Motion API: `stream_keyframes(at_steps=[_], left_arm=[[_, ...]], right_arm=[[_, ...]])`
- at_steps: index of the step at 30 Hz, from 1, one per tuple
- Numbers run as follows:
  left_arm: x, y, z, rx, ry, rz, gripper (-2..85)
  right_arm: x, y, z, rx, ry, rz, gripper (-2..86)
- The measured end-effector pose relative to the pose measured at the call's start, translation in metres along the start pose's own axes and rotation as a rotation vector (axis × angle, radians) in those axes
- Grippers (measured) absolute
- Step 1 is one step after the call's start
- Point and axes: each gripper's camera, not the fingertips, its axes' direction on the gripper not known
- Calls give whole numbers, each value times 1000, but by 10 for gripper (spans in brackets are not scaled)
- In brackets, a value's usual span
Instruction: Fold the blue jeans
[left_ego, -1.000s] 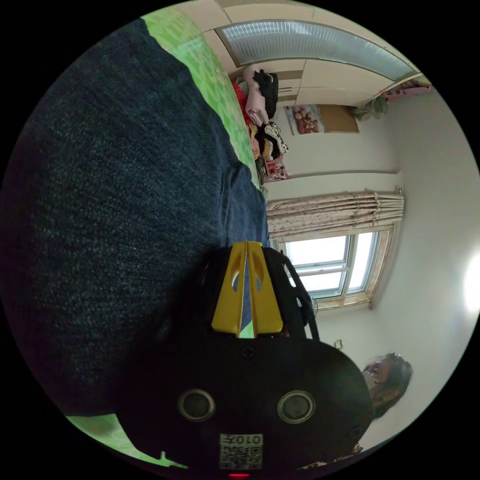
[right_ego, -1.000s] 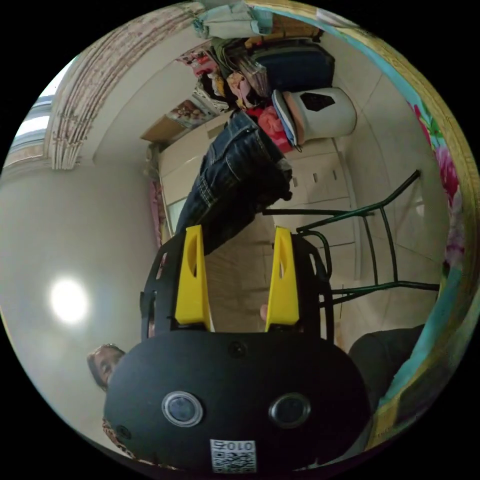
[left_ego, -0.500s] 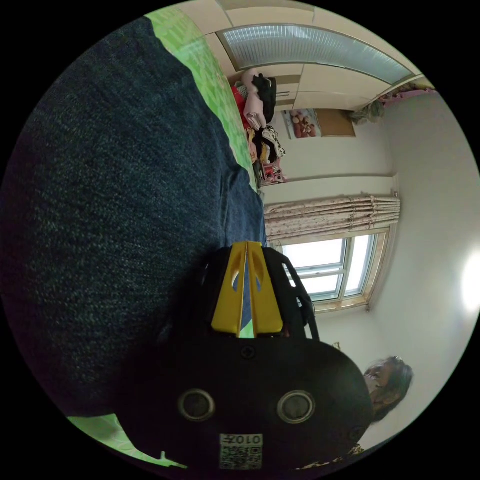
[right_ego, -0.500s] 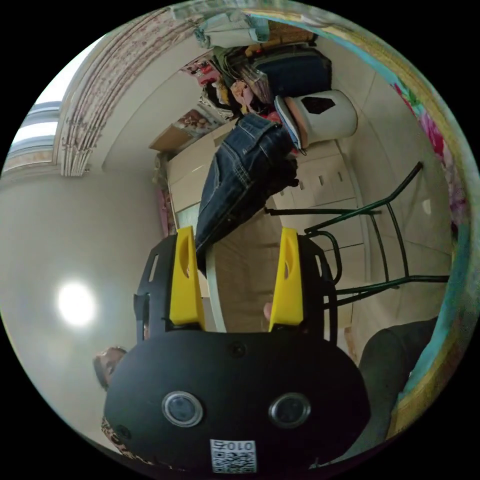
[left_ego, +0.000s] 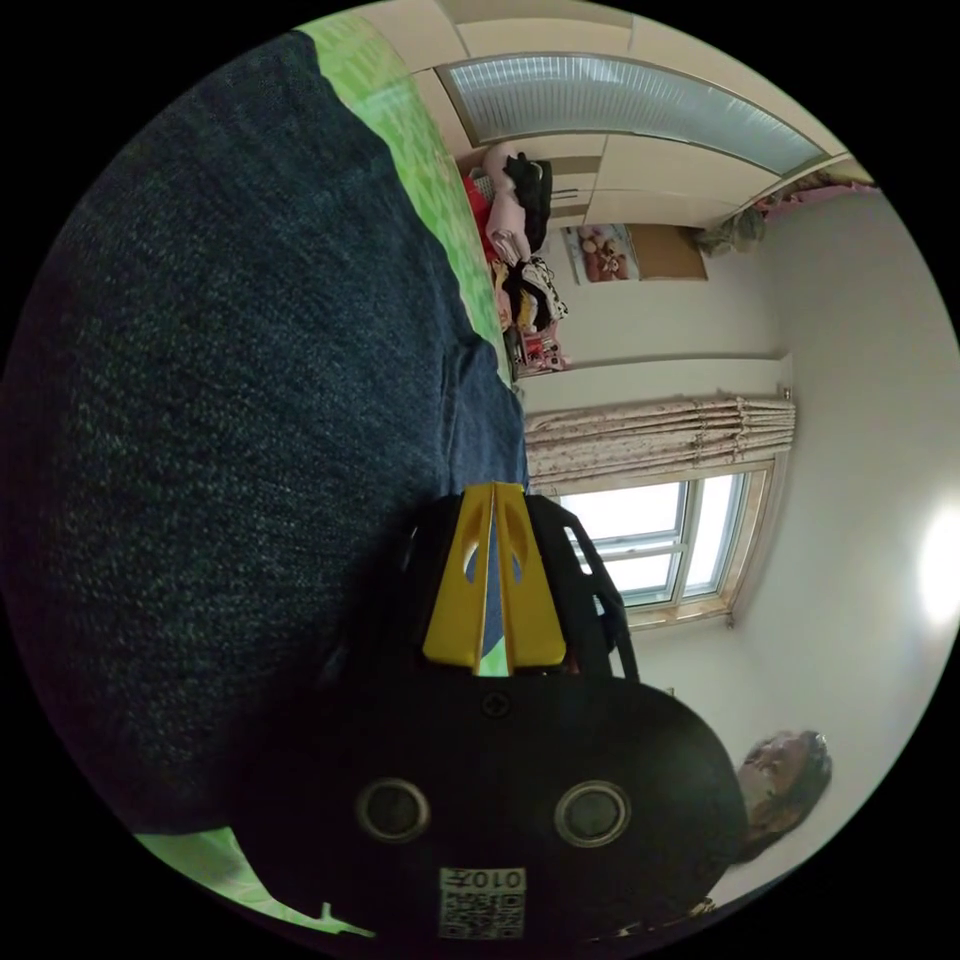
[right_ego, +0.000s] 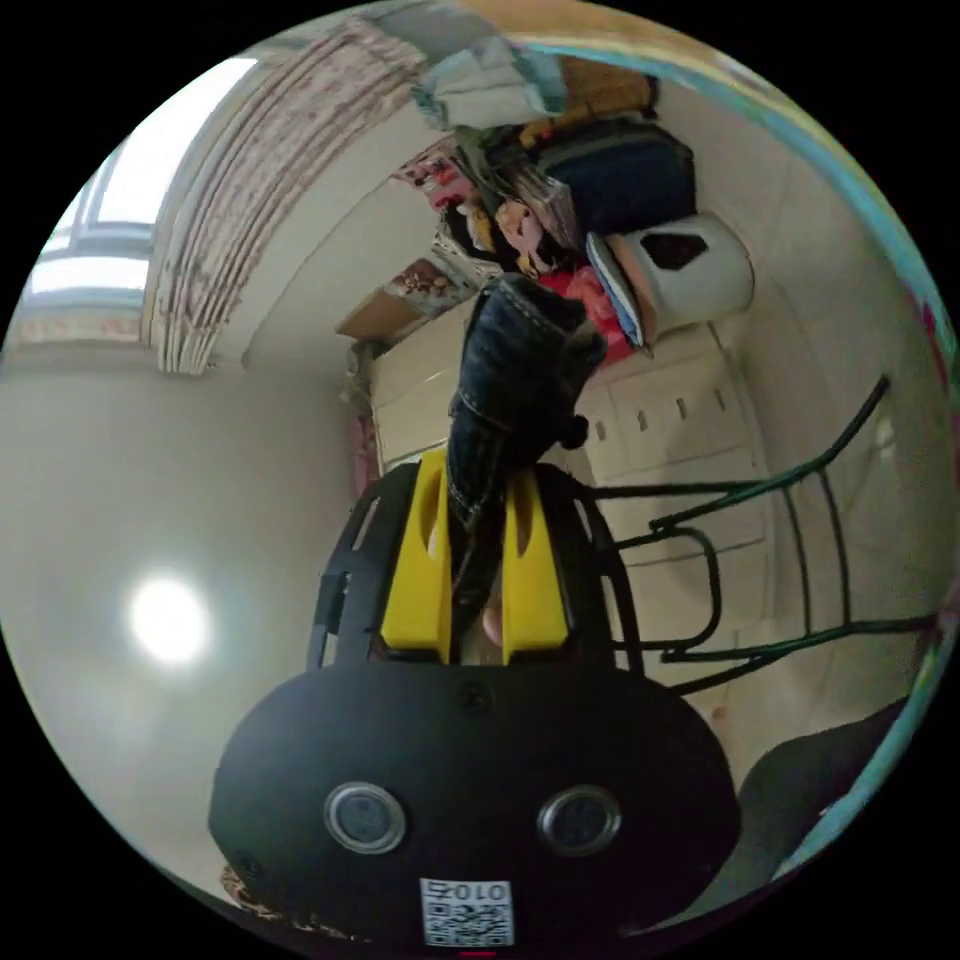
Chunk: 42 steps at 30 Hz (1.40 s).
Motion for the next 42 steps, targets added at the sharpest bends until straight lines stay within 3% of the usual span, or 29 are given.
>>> stream_keyframes(at_steps=[8, 11, 13, 16, 18, 23, 29, 33, 36, 40, 42], left_arm=[[-6, 6, -12, 11, 13, -25, -1], [-9, 16, -19, -24, 57, -47, -1], [-10, 24, -29, -8, 127, -46, -1], [-9, 36, -54, 60, 129, -50, 0], [-12, 45, -72, 124, 114, -60, 0], [-31, 68, -115, 233, 127, -108, 0], [-44, 77, -140, 268, 162, -93, -1], [-46, 76, -136, 238, 192, -67, -1], [-45, 76, -138, 238, 181, -51, -1], [-46, 77, -135, 227, 200, -58, -1], [-46, 78, -134, 226, 197, -59, 0]], right_arm=[[-172, 74, 113, -137, 383, -429, 79], [-235, 140, 202, -266, 605, -756, 78], [-263, 215, 287, -449, 789, -1063, 78], [-250, 323, 386, -728, 957, -1385, 78], [-216, 380, 436, -903, 1022, -1473, 78], [-84, 472, 525, -1433, 1246, -1368, 75], [-90, 471, 559, -1401, 1141, -1123, 77], [-141, 449, 561, -1127, 980, -1039, 77], [-183, 452, 561, -947, 901, -1111, 77], [-169, 498, 587, -971, 1006, -1273, 84], [-130, 519, 602, -1114, 1134, -1300, 96]])
